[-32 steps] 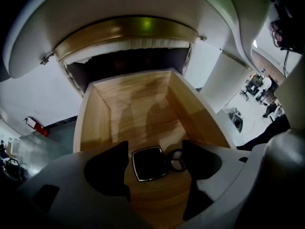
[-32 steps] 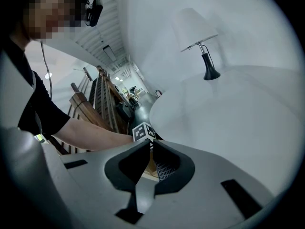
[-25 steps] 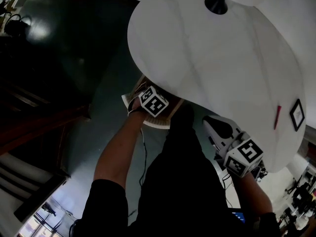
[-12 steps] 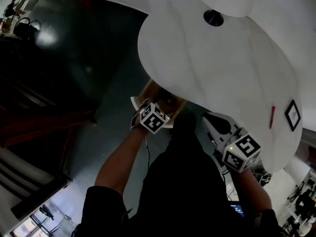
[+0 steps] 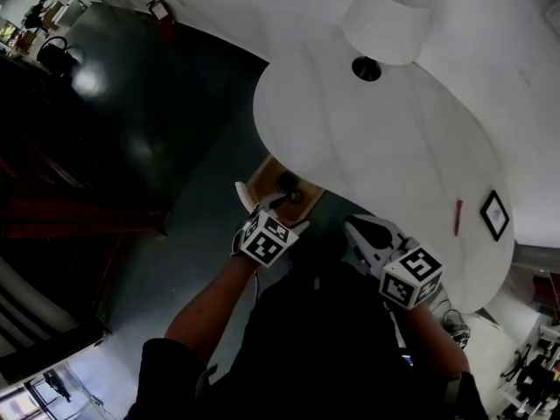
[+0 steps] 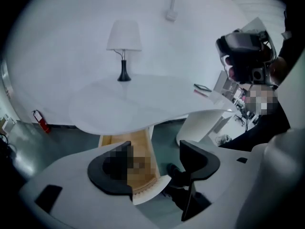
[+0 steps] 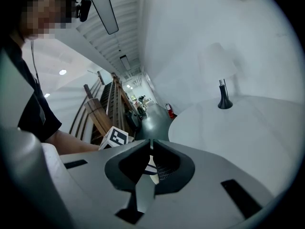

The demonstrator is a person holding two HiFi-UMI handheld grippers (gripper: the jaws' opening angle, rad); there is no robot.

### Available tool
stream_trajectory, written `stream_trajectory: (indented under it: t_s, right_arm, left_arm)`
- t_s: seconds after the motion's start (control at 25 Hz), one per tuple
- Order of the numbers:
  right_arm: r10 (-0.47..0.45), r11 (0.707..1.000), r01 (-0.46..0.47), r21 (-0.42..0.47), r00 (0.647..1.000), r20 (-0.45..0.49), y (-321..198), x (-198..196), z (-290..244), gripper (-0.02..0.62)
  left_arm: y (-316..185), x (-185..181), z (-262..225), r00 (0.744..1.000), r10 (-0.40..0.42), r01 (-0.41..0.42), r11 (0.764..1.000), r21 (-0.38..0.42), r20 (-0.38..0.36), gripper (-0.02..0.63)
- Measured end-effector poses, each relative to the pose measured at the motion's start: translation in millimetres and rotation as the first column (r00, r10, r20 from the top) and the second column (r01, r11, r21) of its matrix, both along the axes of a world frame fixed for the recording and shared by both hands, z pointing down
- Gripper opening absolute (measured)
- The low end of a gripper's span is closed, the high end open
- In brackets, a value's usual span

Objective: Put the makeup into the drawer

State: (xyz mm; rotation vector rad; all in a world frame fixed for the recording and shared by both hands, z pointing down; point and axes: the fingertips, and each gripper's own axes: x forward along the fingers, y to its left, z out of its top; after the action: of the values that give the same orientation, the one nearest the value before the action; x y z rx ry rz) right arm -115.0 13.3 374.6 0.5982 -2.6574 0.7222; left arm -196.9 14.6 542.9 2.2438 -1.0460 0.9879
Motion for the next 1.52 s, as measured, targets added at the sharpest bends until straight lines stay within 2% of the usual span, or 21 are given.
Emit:
stream_trajectory:
  t_s: [0.24, 0.36, 0.6, 0.8, 1.08, 1.2, 1.36, 1.52]
  right_arm:
    - [-0.001, 1.0, 0.001, 0.012, 0.999, 0.032, 6, 27, -15, 0.018]
    - [-0.018, 1.0, 0.017, 0.026, 0.999, 0.033, 8, 48, -20, 0.018]
    - [0.009, 0.999, -0.011, 0.035, 0.998, 0.055, 3, 117, -29, 0.018]
    - [0.05, 0.996, -0.055, 0.073, 0.996, 0.068, -1, 179, -42, 0.018]
    - [0.132, 0.983, -0.143, 0.117, 0.987, 0.092, -11, 268, -52, 0.018]
    - [0.183, 0.973, -0.195, 0.122, 0.978, 0.104, -14, 300, -56, 0.018]
    - [0.252, 0.955, -0.266, 0.132, 0.961, 0.115, -21, 332, -60, 0.018]
    - [0.298, 0.938, -0.316, 0.141, 0.945, 0.136, -29, 346, -65, 0.018]
  left_arm:
    - [-2, 34, -68, 0.998, -0.005, 0.015, 0.99, 0.141, -0.067, 0.292]
    - [-4, 55, -104, 0.993, -0.006, 0.03, 0.977, 0.213, -0.115, 0.239]
    - [-13, 113, -157, 0.984, -0.029, 0.086, 0.944, 0.32, -0.178, 0.206]
    - [-18, 179, -199, 0.977, 0.022, 0.069, 0.909, 0.411, -0.212, 0.167]
    - [-24, 267, -232, 0.962, 0.1, 0.034, 0.879, 0.475, -0.254, 0.114]
    - [-28, 298, -235, 0.954, 0.126, 0.023, 0.874, 0.486, -0.271, 0.086]
    - [-35, 327, -240, 0.942, 0.168, -0.002, 0.868, 0.496, -0.29, 0.052]
    - [-45, 347, -243, 0.925, 0.215, -0.029, 0.862, 0.507, -0.313, 0.017]
